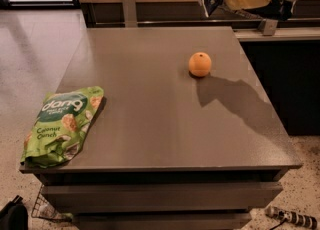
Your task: Move blue chip bag near green rice chip bag
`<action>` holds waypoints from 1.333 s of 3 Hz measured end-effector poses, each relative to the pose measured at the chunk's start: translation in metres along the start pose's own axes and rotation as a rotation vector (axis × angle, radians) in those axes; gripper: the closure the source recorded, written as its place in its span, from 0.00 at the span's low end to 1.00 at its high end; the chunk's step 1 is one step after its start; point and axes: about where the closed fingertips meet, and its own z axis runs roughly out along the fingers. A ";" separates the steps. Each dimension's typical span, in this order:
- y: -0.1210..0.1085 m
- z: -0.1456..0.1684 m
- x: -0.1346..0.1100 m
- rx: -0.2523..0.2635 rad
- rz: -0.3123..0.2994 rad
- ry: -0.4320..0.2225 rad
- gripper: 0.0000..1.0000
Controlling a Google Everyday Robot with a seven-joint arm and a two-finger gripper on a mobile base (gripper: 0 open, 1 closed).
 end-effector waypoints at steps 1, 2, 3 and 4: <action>0.056 0.004 -0.007 -0.065 -0.025 -0.071 1.00; 0.113 0.009 -0.011 -0.145 -0.034 -0.115 1.00; 0.178 0.017 -0.005 -0.320 -0.030 -0.172 1.00; 0.228 0.031 0.007 -0.527 -0.050 -0.254 1.00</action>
Offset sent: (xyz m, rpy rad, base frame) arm -0.1099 0.1195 -0.1135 0.0909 0.1070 0.2872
